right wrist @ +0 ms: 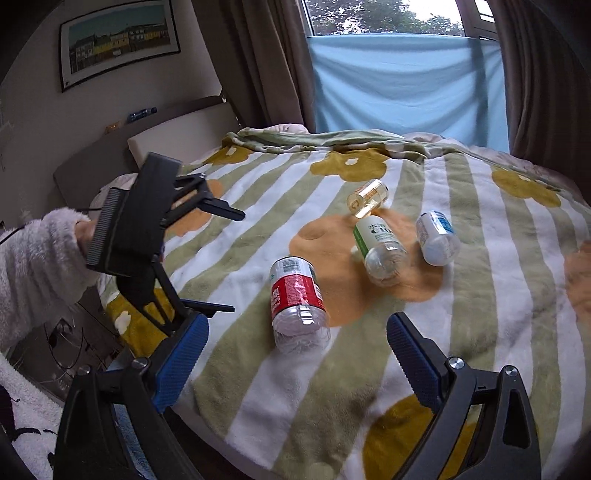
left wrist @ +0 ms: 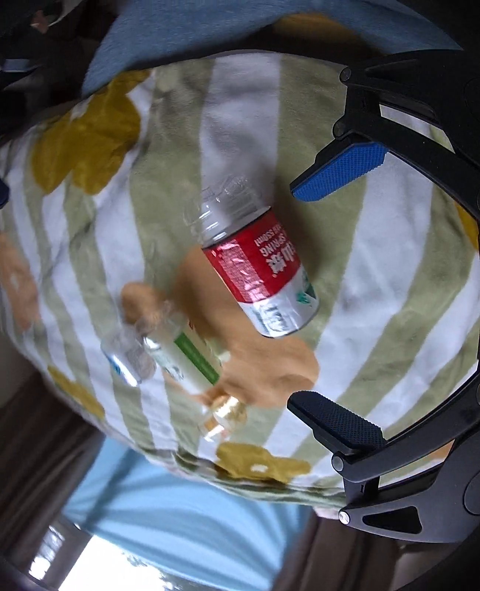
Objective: Flip cup upside down
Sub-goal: 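Lower the left gripper onto the lying red-labelled bottle and close, then lift the bottle with the left gripper and rotate it upright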
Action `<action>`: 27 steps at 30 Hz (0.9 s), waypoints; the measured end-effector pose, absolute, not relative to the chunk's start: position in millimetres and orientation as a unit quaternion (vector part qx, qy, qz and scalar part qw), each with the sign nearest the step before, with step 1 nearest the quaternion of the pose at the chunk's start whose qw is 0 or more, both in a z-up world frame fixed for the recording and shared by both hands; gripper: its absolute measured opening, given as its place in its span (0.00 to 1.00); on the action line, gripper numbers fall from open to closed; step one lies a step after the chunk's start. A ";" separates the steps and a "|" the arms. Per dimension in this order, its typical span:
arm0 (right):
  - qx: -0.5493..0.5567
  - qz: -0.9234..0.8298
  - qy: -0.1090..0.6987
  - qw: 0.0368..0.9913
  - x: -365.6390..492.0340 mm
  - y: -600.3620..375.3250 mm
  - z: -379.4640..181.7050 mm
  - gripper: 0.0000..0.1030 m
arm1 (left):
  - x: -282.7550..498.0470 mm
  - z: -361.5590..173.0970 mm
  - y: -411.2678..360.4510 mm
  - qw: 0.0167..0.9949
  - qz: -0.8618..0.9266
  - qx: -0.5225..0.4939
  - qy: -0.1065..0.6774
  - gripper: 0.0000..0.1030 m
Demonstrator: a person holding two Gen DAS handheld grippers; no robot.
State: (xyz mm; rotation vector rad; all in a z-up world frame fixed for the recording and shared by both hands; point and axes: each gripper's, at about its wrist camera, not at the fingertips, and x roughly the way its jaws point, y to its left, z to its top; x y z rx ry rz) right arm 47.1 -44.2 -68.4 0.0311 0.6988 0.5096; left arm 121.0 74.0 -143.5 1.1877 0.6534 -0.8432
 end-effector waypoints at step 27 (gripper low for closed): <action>0.148 0.239 0.331 0.901 40.1 -117.6 -108.0 0.94 | 151.5 -195.8 13.4 0.479 -0.412 0.613 0.475 0.62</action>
